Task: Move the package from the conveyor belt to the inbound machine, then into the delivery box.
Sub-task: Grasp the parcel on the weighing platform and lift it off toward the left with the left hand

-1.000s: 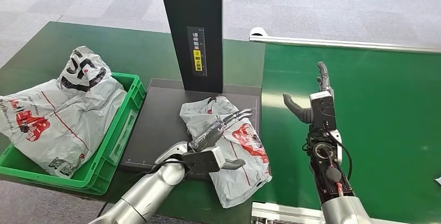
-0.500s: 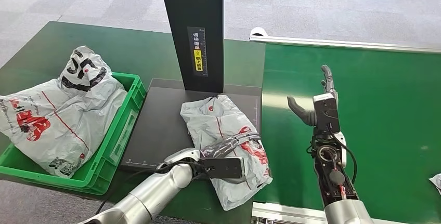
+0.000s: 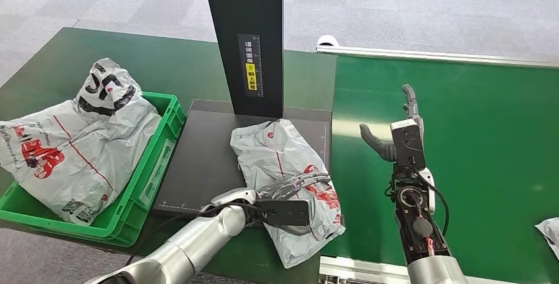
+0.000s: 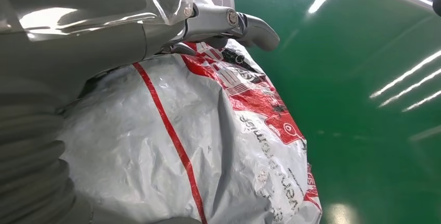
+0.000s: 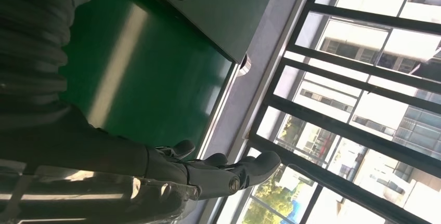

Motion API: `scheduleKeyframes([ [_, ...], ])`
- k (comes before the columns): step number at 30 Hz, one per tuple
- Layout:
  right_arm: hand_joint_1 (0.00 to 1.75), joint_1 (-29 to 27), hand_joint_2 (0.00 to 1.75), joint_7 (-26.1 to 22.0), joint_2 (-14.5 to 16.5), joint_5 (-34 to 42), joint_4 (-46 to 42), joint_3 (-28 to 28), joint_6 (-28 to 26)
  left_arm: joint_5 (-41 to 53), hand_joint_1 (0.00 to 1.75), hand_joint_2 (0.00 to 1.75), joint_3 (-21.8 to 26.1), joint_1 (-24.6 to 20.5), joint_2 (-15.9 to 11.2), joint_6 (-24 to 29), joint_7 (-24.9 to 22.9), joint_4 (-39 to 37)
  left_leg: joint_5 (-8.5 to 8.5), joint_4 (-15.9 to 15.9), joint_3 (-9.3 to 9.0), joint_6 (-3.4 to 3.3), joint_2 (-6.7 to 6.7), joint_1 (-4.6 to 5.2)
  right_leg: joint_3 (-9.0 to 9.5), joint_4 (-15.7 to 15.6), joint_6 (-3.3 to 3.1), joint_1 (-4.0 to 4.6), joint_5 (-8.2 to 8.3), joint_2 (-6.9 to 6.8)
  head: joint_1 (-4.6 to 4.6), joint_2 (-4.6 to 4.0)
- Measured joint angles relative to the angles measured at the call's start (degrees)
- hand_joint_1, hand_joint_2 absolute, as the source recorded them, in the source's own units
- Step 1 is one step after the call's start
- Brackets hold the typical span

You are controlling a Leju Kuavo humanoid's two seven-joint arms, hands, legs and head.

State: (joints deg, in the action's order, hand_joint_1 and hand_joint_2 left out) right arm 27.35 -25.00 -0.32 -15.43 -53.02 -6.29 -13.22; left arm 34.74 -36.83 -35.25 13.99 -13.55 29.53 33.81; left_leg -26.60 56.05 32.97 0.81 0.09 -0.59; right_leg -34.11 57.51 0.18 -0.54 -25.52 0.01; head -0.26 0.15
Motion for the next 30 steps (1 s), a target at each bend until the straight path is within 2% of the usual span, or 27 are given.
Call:
scheduleKeyframes([
  [3,0.00,0.0,1.75,0.0,0.1,0.0,0.0,0.0,0.0,0.0,0.00,1.75,0.0,-0.1,0.1,0.0,0.0,-0.2,0.00,0.0,0.00,0.00,0.00,0.00,0.00,0.0,0.00,0.00,0.00,0.00,0.00,-0.01],
  [4,0.00,0.0,1.75,0.0,0.1,0.0,0.0,0.0,0.0,0.0,0.07,1.75,0.0,-0.1,0.1,0.0,0.0,-0.3,0.00,0.0,0.00,0.00,-0.01,0.00,0.00,0.0,0.00,0.00,0.00,0.00,0.00,-0.01],
  [5,0.00,0.0,1.75,0.0,0.1,0.0,0.0,0.0,0.0,0.0,0.35,1.75,0.0,-0.1,0.1,0.0,0.0,-0.3,0.00,0.0,0.00,0.00,-0.01,0.00,0.00,0.0,0.00,0.00,0.00,0.00,0.00,-0.01],
  [7,0.00,0.0,1.75,0.1,0.2,0.0,0.0,0.0,0.1,0.1,1.14,1.75,0.0,-0.1,0.1,0.1,0.1,-0.4,0.00,0.0,0.00,0.00,-0.01,0.00,0.00,0.0,0.00,0.00,0.00,0.00,0.00,0.00],
  [8,0.00,0.0,1.75,0.2,0.2,-0.1,0.0,0.0,0.1,0.1,1.48,1.75,0.0,-0.1,0.1,0.2,0.3,-0.4,0.00,0.0,0.00,0.00,-0.01,0.00,0.00,0.0,0.00,0.00,0.00,0.00,0.00,-0.01],
  [9,0.00,0.0,1.75,0.4,0.2,-0.2,0.0,0.0,0.2,0.3,1.61,1.75,0.0,-0.1,0.1,0.5,0.4,-0.4,0.00,0.0,-0.01,0.00,-0.01,0.00,0.01,0.0,0.00,0.00,0.00,0.00,0.00,0.00],
  [21,0.00,-2.1,1.75,1.0,0.1,-0.3,-1.9,0.0,1.4,3.3,1.74,1.75,0.5,1.6,-0.4,6.2,0.8,1.4,-0.01,0.0,-0.02,0.00,0.00,0.00,0.01,0.0,0.00,0.00,0.00,0.00,0.00,-0.01],
  [26,0.00,-2.2,1.75,-0.2,-0.7,1.5,-1.9,0.0,1.8,4.2,1.73,1.75,2.0,3.8,-0.4,19.7,6.3,3.4,0.00,0.0,-0.01,0.00,-0.01,0.00,0.01,0.0,0.00,0.00,0.00,0.00,-0.01,-0.01],
  [30,0.00,-1.9,1.75,-0.3,-1.1,2.0,-1.9,0.0,2.4,3.7,1.73,1.75,3.3,5.3,-0.6,23.2,7.8,6.4,-0.01,0.0,0.01,0.00,-0.01,0.00,0.00,0.0,0.00,0.00,0.00,0.00,-0.01,-0.02],
])
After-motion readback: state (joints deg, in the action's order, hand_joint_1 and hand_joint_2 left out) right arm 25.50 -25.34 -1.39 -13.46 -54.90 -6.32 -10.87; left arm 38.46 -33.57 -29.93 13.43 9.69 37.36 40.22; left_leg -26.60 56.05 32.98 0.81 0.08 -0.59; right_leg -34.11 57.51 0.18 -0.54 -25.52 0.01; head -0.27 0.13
